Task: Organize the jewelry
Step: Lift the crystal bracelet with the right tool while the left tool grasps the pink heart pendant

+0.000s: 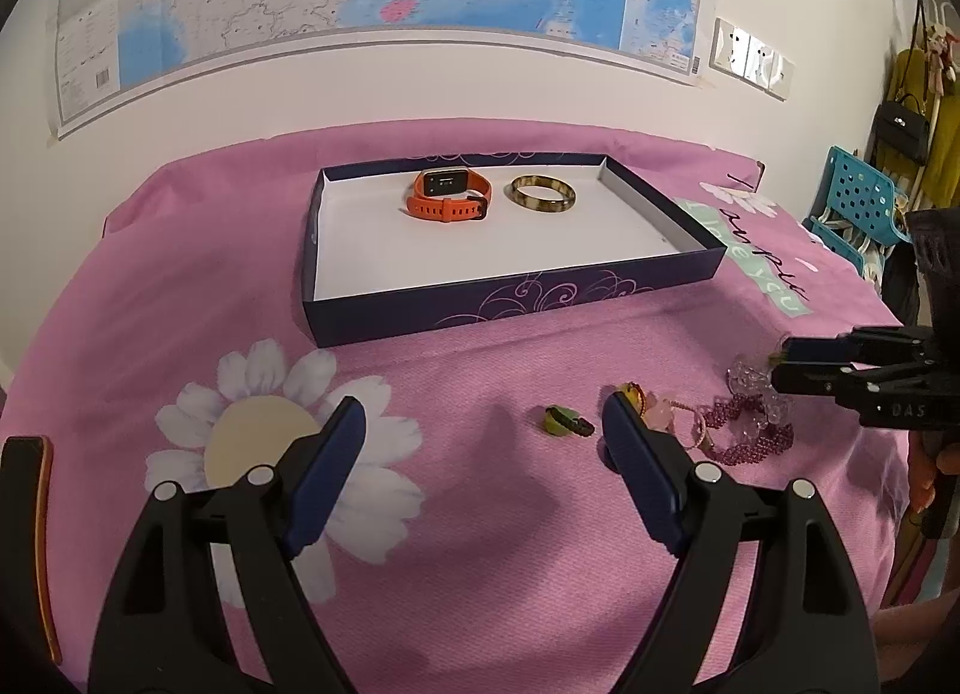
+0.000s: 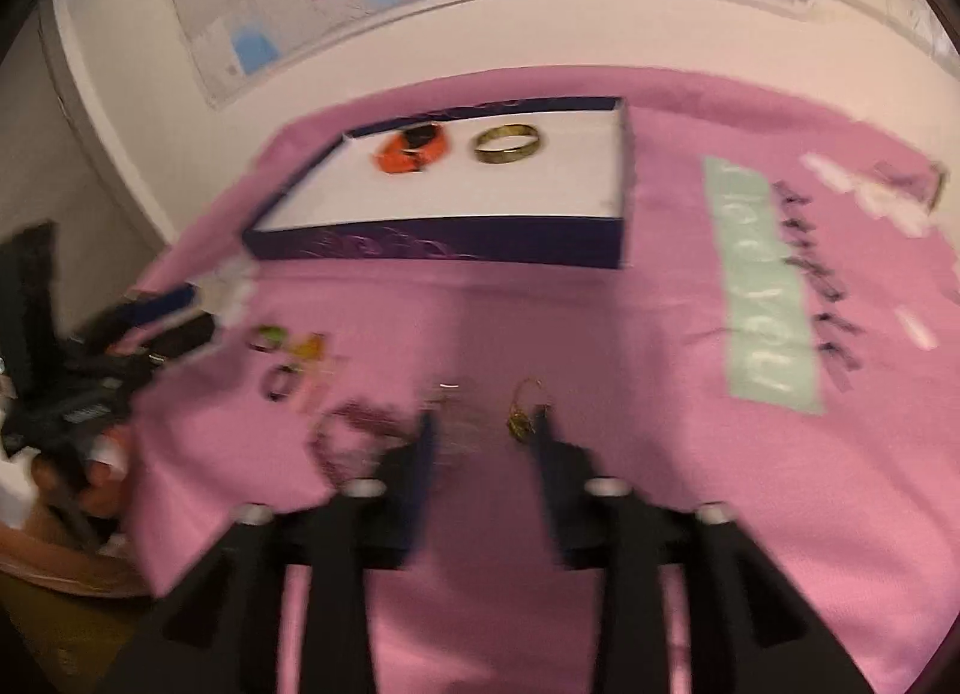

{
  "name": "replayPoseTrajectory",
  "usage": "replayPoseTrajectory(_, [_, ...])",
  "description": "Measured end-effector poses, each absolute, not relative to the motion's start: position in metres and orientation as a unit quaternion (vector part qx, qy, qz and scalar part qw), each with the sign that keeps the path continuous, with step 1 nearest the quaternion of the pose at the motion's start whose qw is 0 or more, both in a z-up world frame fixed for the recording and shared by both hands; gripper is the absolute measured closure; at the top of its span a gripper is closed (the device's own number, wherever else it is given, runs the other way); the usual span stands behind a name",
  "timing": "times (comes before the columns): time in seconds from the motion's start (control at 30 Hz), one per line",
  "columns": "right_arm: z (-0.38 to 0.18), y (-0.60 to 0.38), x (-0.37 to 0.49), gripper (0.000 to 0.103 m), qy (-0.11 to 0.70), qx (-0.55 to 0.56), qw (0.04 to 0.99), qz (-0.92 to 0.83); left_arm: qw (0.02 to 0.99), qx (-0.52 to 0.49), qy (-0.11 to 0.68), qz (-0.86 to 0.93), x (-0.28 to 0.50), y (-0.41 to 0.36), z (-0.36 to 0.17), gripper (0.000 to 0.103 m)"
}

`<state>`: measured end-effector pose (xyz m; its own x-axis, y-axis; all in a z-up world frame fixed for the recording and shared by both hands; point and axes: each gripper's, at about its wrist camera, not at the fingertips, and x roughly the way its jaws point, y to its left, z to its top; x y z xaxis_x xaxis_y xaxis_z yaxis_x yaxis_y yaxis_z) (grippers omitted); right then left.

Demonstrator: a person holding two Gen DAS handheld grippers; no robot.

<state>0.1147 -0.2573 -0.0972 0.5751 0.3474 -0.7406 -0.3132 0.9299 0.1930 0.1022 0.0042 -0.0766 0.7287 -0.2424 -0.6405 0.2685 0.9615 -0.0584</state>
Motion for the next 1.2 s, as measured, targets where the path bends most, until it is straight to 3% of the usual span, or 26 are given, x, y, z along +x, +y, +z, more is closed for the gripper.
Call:
replayPoseTrajectory(0.4, [-0.101,-0.228,0.107,0.061,0.421,-0.006,0.872,0.248,0.929,0.028,0.338,-0.15,0.099,-0.001,-0.076,0.023])
replayPoseTrajectory(0.57, [-0.103,-0.229,0.105,0.086,0.418,-0.004,0.872,0.254,0.928,0.028,0.339,-0.154,0.097,-0.002,-0.075,0.023])
replayPoseTrajectory(0.67, [-0.095,-0.236,0.105,0.088,0.406,0.008,0.877,0.256,0.926,0.028,0.34,-0.162,0.095,-0.004,-0.075,0.023])
replayPoseTrajectory(0.73, [-0.091,-0.24,0.105,0.095,0.399,0.02,0.88,0.258,0.925,0.032,0.339,-0.168,0.095,-0.007,-0.075,0.023])
replayPoseTrajectory(0.87, [-0.08,-0.25,0.106,0.095,0.382,0.041,0.886,0.258,0.918,0.03,0.34,-0.2,0.091,-0.014,-0.073,0.023])
replayPoseTrajectory(1.2, [-0.055,-0.267,0.112,0.095,0.34,0.094,0.899,0.26,0.886,0.053,0.356,-0.293,0.084,-0.052,-0.076,0.036])
